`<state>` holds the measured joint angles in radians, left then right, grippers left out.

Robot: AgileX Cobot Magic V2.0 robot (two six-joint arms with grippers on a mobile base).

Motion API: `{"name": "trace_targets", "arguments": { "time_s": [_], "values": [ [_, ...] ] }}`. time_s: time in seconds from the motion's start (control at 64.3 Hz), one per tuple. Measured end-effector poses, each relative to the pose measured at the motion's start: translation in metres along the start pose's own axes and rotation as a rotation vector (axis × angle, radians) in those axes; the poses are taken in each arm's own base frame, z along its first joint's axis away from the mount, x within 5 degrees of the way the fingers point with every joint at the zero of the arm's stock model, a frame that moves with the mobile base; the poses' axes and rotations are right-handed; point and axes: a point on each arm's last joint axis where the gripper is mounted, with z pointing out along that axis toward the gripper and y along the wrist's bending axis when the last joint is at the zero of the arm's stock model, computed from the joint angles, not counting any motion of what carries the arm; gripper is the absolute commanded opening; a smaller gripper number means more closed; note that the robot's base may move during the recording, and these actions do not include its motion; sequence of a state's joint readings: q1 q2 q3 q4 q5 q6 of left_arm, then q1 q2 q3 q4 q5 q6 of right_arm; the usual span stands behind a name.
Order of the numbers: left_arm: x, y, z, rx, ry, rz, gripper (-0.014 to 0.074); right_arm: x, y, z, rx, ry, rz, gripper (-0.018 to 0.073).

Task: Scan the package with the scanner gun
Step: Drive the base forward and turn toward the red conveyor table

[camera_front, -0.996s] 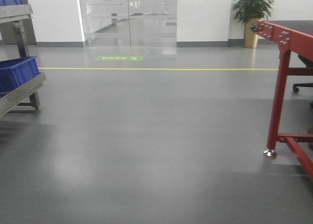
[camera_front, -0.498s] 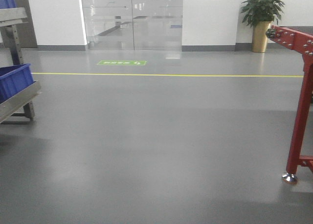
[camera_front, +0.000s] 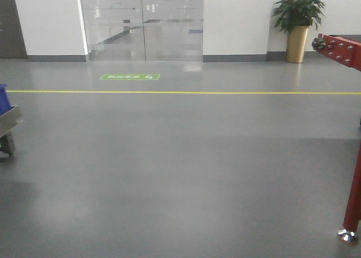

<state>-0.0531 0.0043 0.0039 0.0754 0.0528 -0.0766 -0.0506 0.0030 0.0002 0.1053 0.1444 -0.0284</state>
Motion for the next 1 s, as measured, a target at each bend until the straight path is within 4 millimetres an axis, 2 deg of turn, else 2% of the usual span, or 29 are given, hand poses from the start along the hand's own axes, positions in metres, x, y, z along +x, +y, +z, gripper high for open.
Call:
{"name": "trace_targets", "arguments": {
  "time_s": [0.996],
  "values": [
    [0.0,0.0,0.0,0.0,0.0,0.0,-0.0111,0.0,0.0,0.0,0.0,0.0,0.0,-0.016]
  ]
}}
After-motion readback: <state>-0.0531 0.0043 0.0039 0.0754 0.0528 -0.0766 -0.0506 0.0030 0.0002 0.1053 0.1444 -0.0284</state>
